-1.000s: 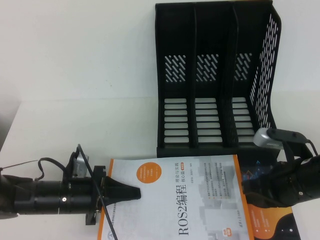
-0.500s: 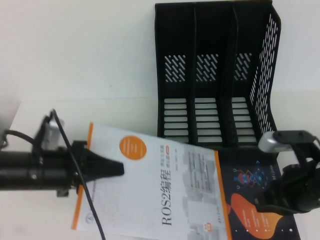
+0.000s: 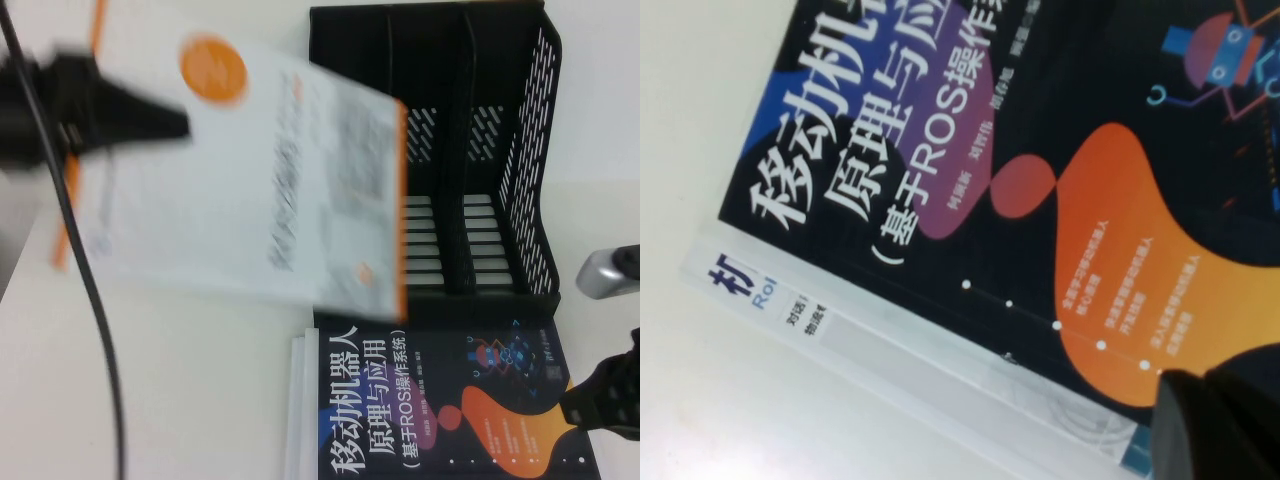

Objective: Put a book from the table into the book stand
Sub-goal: Place the book on the book shelf

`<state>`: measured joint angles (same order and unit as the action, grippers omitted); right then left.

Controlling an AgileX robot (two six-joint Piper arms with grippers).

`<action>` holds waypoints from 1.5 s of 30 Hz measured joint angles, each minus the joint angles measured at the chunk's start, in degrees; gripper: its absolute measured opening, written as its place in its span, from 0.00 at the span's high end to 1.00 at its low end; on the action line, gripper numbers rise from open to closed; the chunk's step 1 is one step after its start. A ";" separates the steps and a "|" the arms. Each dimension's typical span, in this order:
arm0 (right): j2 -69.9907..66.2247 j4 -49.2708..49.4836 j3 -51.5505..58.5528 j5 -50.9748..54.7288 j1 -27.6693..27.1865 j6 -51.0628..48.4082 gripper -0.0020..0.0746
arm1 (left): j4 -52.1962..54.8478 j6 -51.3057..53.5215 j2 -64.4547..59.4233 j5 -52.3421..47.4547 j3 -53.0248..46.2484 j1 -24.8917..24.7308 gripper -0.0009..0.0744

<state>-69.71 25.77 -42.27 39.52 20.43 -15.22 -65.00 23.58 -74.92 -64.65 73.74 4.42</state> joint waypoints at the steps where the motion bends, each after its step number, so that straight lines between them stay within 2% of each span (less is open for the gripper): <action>1: 0.62 -0.28 0.00 0.14 0.00 0.14 0.97 | 2.36 -2.21 -0.38 -0.25 3.26 0.00 0.85; 5: 1.34 -0.67 0.00 0.60 0.00 0.38 0.97 | 11.57 -11.52 -3.98 -2.17 18.59 0.00 0.85; 11: 1.34 -0.69 0.00 0.60 0.00 0.38 0.97 | 18.87 -21.86 -12.62 -4.36 36.28 -0.84 0.85; 14: 1.34 -0.69 0.05 0.60 0.00 0.38 0.97 | 25.13 -27.17 -16.95 -5.48 44.17 -3.64 0.85; 19: 1.34 -0.79 0.05 0.60 0.00 0.38 0.97 | 36.31 -33.19 -24.41 -8.00 55.25 -11.92 0.85; 23: 1.34 -0.79 0.05 0.49 0.00 0.60 0.97 | 40.67 -35.92 -29.29 -8.00 59.77 -17.25 0.85; 27: 1.34 -0.79 0.05 0.15 0.00 0.61 0.97 | 42.57 -37.57 -32.01 -8.08 60.54 -20.16 0.85; 39: 1.34 -0.79 0.14 -1.03 0.00 0.68 0.97 | 43.67 -38.36 -34.91 -8.08 61.28 -21.59 0.85; 45: 1.34 -0.79 0.14 -1.12 0.00 0.68 0.97 | 42.41 -38.36 -34.30 -8.08 68.53 -21.59 0.85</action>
<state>-68.36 24.97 -42.14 38.40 20.43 -14.54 -22.59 -14.78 -109.22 -72.74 142.27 -17.17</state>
